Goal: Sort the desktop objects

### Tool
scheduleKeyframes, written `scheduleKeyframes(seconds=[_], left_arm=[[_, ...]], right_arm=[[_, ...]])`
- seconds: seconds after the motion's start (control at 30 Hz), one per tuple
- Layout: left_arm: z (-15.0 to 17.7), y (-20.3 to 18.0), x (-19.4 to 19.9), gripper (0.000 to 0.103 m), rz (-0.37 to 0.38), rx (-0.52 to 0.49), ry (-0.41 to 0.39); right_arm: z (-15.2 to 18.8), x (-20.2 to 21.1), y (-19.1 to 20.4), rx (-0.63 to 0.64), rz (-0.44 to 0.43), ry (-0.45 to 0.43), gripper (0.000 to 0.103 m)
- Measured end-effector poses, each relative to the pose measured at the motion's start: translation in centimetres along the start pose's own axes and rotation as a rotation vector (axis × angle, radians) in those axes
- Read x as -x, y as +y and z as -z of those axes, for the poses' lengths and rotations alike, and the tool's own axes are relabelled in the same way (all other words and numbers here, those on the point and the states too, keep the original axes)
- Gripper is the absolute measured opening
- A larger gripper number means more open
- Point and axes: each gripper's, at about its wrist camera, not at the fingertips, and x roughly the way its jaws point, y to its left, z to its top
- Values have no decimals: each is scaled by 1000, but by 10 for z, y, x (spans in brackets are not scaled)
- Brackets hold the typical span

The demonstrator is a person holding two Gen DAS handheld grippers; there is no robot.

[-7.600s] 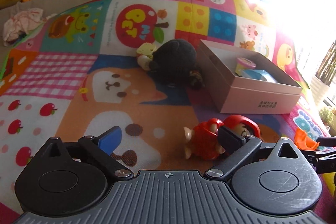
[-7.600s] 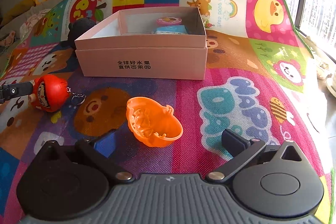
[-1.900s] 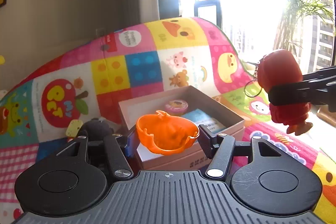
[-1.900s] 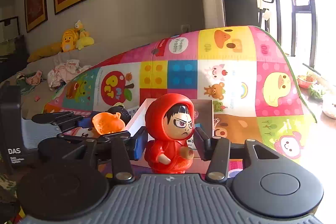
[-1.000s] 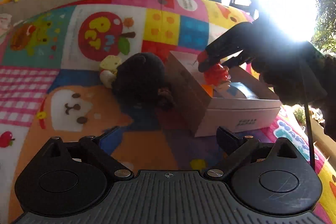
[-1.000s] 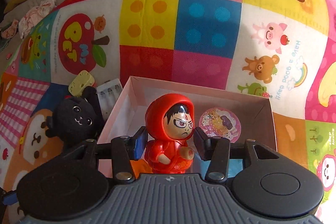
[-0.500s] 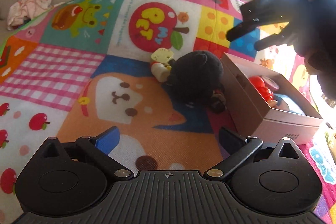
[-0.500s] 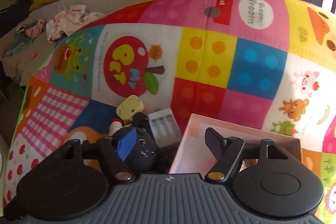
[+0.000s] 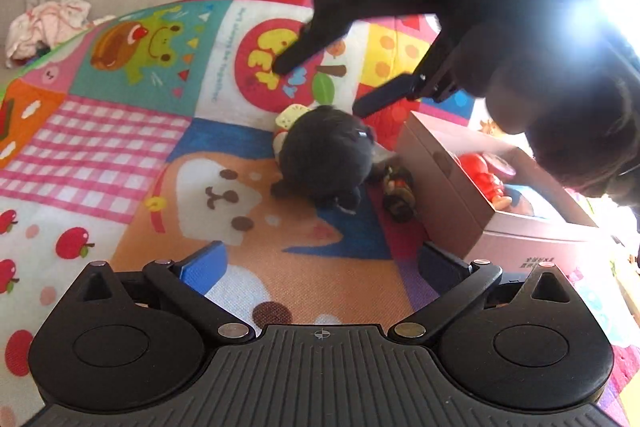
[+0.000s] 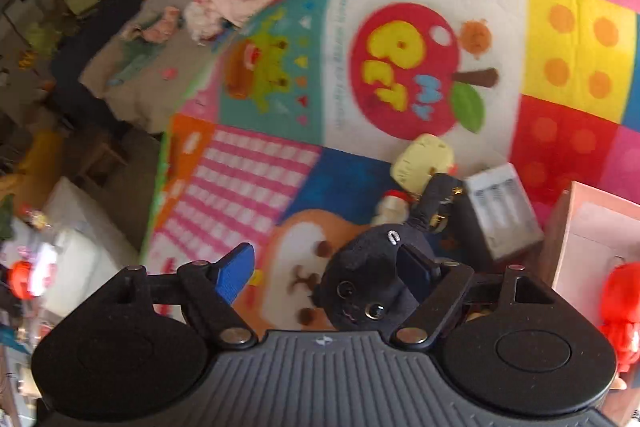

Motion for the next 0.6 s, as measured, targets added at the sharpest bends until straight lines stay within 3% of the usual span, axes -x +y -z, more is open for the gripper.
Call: scheduleKeyframes(seconds=[0.07, 0.13, 0.23, 0.27, 0.6], left_arm=[[-1, 0, 0, 103, -4, 4, -4], [0, 0, 0, 103, -9, 2, -6], [-1, 2, 0, 103, -22, 6, -12], [-1, 3, 0, 103, -29, 8, -12], [0, 10, -6, 103, -49, 33, 21]], right_arm=[[-8, 1, 5, 34, 92, -51, 79], [-16, -22, 0, 30, 175, -15, 73], [-18, -60, -18, -4, 262, 72, 39], [-18, -70, -23, -16, 283, 77, 36], [-20, -114, -33, -75, 332, 86, 41]])
